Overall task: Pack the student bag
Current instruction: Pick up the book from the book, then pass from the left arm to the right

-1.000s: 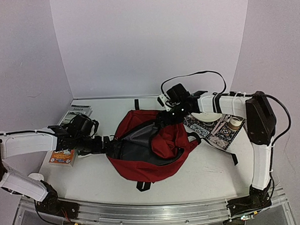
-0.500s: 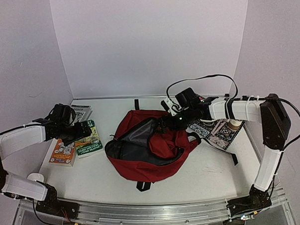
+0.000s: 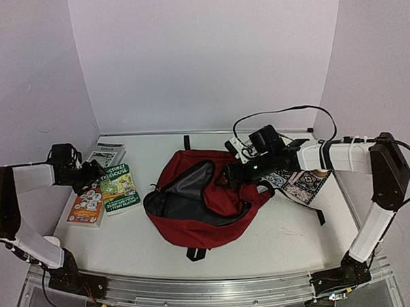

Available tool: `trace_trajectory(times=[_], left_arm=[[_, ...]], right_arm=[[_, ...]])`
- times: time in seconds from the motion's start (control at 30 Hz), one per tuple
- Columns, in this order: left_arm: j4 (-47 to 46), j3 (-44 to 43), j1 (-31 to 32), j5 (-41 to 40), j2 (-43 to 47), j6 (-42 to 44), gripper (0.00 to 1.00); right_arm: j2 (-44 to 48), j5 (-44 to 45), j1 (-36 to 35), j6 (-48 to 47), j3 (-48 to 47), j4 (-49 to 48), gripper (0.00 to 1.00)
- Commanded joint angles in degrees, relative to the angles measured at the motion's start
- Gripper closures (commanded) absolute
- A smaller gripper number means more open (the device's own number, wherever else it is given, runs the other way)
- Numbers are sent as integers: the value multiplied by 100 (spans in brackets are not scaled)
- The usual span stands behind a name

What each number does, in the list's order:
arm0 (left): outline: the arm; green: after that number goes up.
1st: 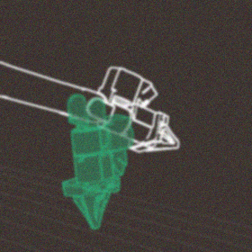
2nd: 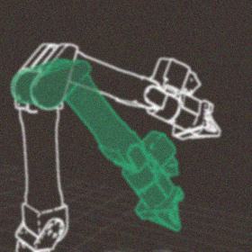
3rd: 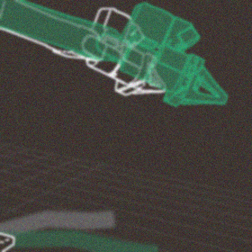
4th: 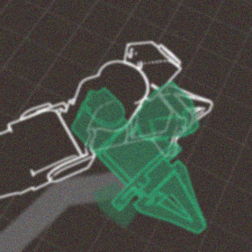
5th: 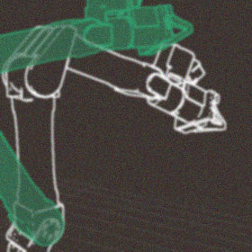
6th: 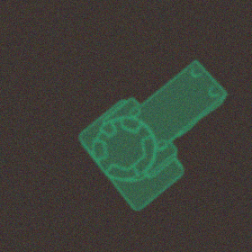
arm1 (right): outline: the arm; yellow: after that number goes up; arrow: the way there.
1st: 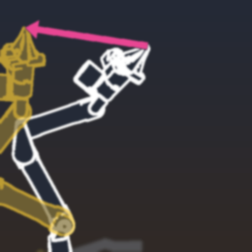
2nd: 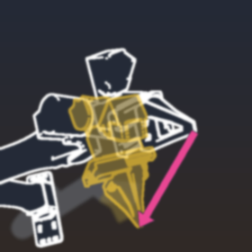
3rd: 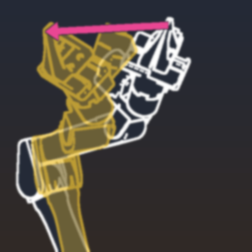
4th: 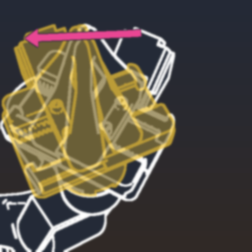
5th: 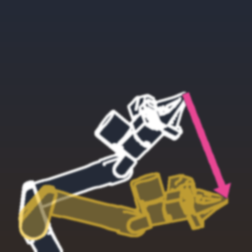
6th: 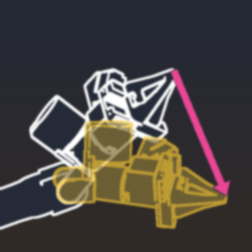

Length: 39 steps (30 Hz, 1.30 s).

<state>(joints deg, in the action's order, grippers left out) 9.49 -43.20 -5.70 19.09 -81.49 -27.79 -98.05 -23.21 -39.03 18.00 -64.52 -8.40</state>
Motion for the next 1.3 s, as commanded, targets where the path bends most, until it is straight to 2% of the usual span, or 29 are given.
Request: trace_trajectory(times=[0.0, 0.3, 0.5, 0.8, 1.13, 1.27], left_arm=[[-913, 86, -270, 1117, -622, 144, 14], [-1551, 154, -354, 1687, -1463, 180, 30], [-1681, 120, -356, 2043, -1562, 64, 61], [-1656, 208, -361, 2335, -422, -331, 98], [-1509, 251, -353, 3027, 890, -724, 100], [-1442, 231, -336, 3409, 1400, -971, 100]], right_arm=[[372, -213, -9, -38, 160, -183, 2], [498, -168, -9, -25, 290, -310, 2], [494, -159, -9, 1, 285, -332, 2], [721, -65, -105, 89, 429, -365, 2], [1385, 661, -547, 187, 581, -440, 2], [1623, 663, -652, 377, 709, -689, 2]])
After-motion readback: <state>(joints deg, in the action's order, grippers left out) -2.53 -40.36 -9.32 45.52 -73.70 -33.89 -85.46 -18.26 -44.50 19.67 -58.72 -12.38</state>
